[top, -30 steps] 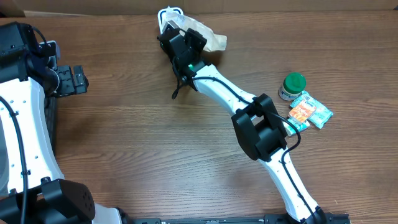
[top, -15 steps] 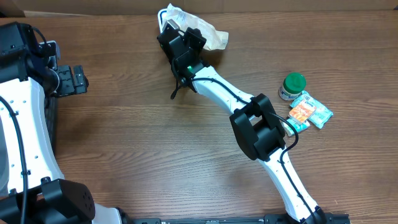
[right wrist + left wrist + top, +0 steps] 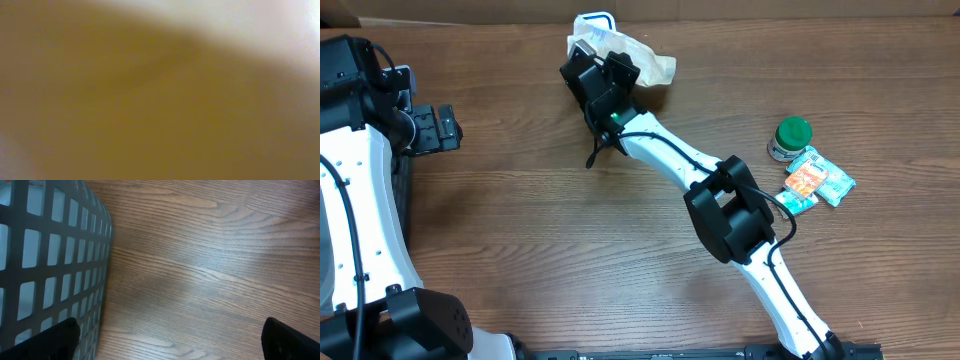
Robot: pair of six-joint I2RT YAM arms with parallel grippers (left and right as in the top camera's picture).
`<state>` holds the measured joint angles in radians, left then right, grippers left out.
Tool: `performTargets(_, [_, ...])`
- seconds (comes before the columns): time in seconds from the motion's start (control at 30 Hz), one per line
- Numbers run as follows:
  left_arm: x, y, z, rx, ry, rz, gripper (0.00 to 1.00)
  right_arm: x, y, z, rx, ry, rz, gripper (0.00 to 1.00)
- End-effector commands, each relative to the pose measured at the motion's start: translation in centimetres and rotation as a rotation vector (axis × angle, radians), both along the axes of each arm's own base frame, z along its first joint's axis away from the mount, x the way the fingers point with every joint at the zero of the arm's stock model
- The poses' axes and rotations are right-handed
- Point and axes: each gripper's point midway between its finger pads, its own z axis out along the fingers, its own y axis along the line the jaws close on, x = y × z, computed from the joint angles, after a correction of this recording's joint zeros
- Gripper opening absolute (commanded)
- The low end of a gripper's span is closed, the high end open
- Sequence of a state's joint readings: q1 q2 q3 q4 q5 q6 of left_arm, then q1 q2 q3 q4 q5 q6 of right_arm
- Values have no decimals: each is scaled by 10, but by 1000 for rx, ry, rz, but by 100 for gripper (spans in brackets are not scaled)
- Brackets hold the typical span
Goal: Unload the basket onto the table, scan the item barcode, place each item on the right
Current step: 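Carry the pouch right and release it beside the tissue packs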
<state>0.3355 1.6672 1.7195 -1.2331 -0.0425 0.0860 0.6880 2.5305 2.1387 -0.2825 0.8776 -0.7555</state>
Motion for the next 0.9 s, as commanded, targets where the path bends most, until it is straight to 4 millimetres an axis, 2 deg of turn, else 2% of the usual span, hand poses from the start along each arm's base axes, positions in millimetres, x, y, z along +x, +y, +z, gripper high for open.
performTargets(0.0, [2, 1, 6, 23, -12, -19, 100, -11, -6, 103, 211, -119, -22, 4])
performTargets(0.07, [2, 1, 6, 23, -12, -19, 100, -23, -6, 120, 284, -81, 1, 4])
performTargets(0.13, [2, 1, 6, 23, -12, -19, 100, -43, -4, 135, 394, -3, 34, 4])
performTargets(0.3, [2, 1, 6, 23, -12, -19, 100, -107, -3, 158, 728, 270, 61, 4])
performTargets(0.37, [2, 1, 6, 23, -12, -19, 99, -137, -15, 164, 826, 394, 26, 4])
performTargets(0.5, [2, 1, 6, 23, -12, -19, 100, -180, -66, 162, 897, 550, -183, 4])
performTargets(0.63, [2, 1, 6, 23, -12, -19, 100, -213, -137, 140, 867, 657, -501, 4])
performTargets(0.73, [2, 1, 6, 23, -12, -19, 100, -224, -182, 128, 878, 686, -720, 4])
performTargets(0.87, [2, 1, 6, 23, -12, -19, 100, -222, -221, 116, 915, 682, -874, 4])
